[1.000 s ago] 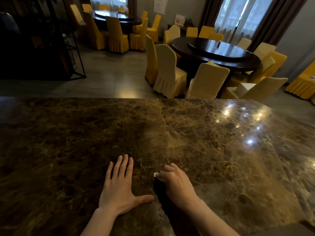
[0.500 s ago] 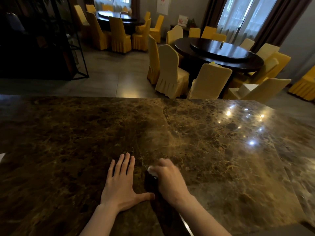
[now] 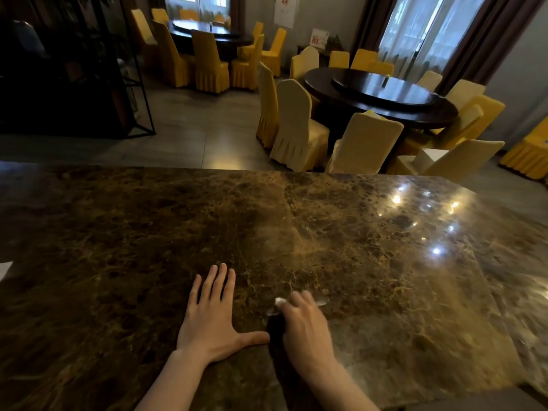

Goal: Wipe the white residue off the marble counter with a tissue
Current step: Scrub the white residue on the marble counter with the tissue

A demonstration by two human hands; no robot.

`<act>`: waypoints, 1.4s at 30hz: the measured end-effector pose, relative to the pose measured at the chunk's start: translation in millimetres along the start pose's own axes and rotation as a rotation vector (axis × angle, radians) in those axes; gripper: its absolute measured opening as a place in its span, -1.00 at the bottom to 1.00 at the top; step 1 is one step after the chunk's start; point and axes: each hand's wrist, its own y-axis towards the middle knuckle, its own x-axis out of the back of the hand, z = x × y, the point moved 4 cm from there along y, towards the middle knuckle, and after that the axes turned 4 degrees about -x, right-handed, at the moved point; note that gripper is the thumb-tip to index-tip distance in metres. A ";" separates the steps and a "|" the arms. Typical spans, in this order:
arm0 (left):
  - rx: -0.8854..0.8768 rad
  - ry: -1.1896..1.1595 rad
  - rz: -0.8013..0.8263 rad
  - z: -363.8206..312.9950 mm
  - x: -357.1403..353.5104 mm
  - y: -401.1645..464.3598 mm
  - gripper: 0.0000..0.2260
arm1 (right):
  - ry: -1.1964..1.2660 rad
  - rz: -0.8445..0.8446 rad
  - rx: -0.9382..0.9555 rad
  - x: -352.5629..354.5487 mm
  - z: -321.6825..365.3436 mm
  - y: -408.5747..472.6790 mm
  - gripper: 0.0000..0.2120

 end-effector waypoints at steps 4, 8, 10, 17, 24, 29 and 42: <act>-0.005 -0.005 -0.003 -0.2 1.3 -0.7 0.39 | 0.004 0.071 0.083 6.0 -10.8 -5.6 -0.73; -0.005 0.007 -0.001 -0.4 1.0 -1.5 0.39 | -0.019 0.029 -0.042 19.7 -39.8 -0.8 -0.76; -0.006 0.005 -0.003 -0.1 1.0 -1.0 0.39 | 0.109 -0.003 -0.119 23.6 -46.1 0.8 -0.81; -0.013 0.012 -0.011 -0.6 0.8 0.1 0.39 | 0.146 -0.145 -0.506 34.6 -102.6 7.7 -0.79; -0.024 0.004 -0.019 0.7 0.5 -0.6 0.39 | -0.052 0.024 -0.181 8.0 -52.0 2.0 -0.62; -0.020 0.000 -0.016 0.2 1.2 -0.6 0.38 | 0.004 0.041 -0.076 15.1 -47.8 1.2 -0.82; -0.008 0.005 0.019 -1.1 3.8 -2.2 0.38 | 0.090 -0.105 -0.278 23.7 -55.6 -6.0 -0.86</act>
